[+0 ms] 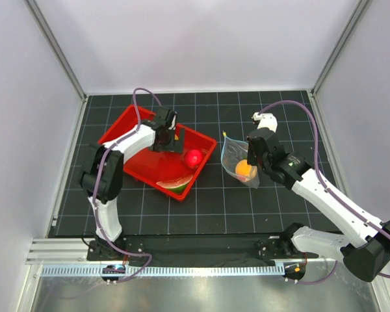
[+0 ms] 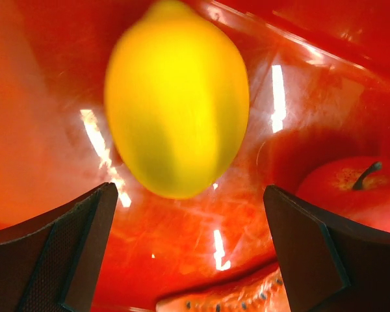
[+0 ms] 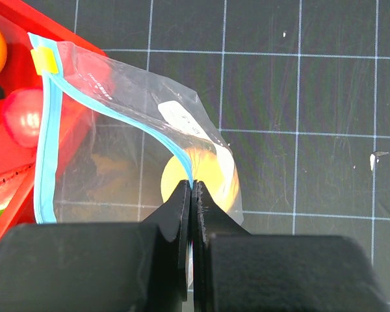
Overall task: Place the food in the zip-top bag and seal the zipper
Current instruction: Pick up the fake fruit from the bin.
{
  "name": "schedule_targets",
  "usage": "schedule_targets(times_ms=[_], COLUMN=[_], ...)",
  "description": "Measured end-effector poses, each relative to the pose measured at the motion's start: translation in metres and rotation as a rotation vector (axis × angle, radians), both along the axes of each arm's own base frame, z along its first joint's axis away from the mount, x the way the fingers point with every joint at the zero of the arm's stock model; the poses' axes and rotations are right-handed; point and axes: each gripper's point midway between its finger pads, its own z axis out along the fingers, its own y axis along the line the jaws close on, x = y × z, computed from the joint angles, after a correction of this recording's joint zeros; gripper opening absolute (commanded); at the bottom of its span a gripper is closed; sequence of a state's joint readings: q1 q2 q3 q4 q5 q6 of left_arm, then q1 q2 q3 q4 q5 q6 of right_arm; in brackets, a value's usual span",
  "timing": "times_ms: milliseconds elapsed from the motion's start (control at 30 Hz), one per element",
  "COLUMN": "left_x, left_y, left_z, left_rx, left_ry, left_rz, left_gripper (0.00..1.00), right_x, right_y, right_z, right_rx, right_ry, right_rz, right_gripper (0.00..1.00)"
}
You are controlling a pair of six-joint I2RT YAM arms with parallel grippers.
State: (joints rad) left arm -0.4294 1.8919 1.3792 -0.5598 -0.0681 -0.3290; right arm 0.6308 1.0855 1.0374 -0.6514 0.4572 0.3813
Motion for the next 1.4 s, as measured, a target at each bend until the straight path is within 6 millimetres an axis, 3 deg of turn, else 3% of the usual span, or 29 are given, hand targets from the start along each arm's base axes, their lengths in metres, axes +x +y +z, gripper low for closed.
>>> schedule_targets(times_ms=[167,333,567,867,1033,1067,1100,1233,1400], left_x=[0.006,0.014,0.049,0.06,0.072,0.073,0.074,0.073,0.067], left_y=[-0.006,0.002,-0.005,-0.008,-0.009,-0.009,-0.009,-0.012,-0.015], left_z=[-0.013,-0.013,-0.002,-0.028,-0.025,-0.024,-0.024,-0.025,-0.023], left_rx=[-0.003,0.046,0.037,0.054,0.06,0.062,0.067,0.055,0.03], left_ry=[0.025,-0.001,-0.061,-0.02,-0.04,-0.044,-0.045,-0.039,-0.033], left_rz=[-0.015,0.006,0.019,0.017,-0.003,-0.008,-0.02,-0.037,-0.049], left_gripper=[1.0,1.0,1.0,1.0,1.0,0.96,0.84,0.66,0.61], right_x=[0.0,0.0,0.0,0.001,0.001,0.001,0.001,0.002,0.002], right_y=[0.0,0.0,0.001,0.002,0.003,0.003,0.003,0.004,0.005], right_z=[0.0,-0.001,0.0,0.0,0.0,0.0,0.0,-0.003,-0.004], right_rx=[0.0,-0.001,0.002,0.005,0.007,0.008,0.008,0.003,0.002], right_ry=[0.0,0.002,0.0,-0.003,-0.001,0.0,0.0,0.008,0.011], right_rz=[0.0,0.001,0.002,0.004,0.008,0.01,0.01,0.011,0.012], right_gripper=[0.01,0.01,0.01,0.01,0.01,0.01,0.01,0.01,0.01])
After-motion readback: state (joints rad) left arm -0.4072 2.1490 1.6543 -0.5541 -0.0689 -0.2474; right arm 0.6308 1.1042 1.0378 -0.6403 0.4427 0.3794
